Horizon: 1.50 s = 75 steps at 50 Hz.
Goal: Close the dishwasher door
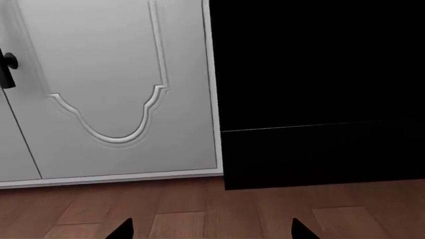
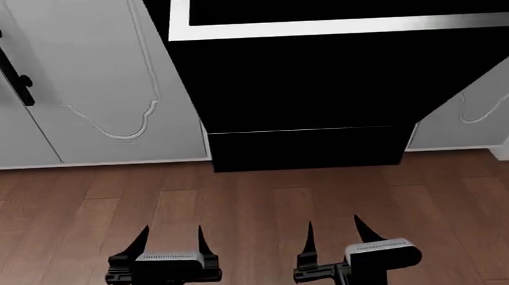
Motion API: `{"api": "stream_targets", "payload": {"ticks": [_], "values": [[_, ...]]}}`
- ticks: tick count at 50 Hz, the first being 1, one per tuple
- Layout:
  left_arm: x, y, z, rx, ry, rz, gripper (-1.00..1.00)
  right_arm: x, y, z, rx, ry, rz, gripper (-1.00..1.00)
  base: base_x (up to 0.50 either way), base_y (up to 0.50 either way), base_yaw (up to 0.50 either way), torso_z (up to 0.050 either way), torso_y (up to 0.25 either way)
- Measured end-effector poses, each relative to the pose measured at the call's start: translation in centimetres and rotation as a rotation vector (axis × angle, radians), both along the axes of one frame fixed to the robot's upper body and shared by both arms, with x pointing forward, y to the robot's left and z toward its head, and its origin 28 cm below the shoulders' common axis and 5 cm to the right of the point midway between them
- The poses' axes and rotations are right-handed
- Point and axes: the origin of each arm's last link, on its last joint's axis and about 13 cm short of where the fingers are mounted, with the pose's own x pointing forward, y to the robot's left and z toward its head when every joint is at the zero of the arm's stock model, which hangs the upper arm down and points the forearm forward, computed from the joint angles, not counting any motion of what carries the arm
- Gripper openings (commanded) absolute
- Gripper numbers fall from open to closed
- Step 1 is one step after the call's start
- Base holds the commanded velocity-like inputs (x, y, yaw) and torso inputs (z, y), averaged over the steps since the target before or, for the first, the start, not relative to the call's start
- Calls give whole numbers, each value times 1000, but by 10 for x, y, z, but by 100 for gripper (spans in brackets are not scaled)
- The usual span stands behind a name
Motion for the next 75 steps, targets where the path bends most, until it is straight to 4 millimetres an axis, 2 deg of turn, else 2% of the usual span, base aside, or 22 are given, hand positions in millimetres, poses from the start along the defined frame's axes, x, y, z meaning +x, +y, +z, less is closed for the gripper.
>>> {"api": "stream_targets", "payload": {"ticks": [38, 75], "values": [[0, 0, 0, -1, 0, 0, 100, 0, 0, 0, 0, 1, 2, 100, 0, -327, 0, 0, 0], [0, 0, 0, 3, 2, 2, 100, 0, 1, 1, 6, 5, 2, 100, 0, -4, 0, 0, 0]]}}
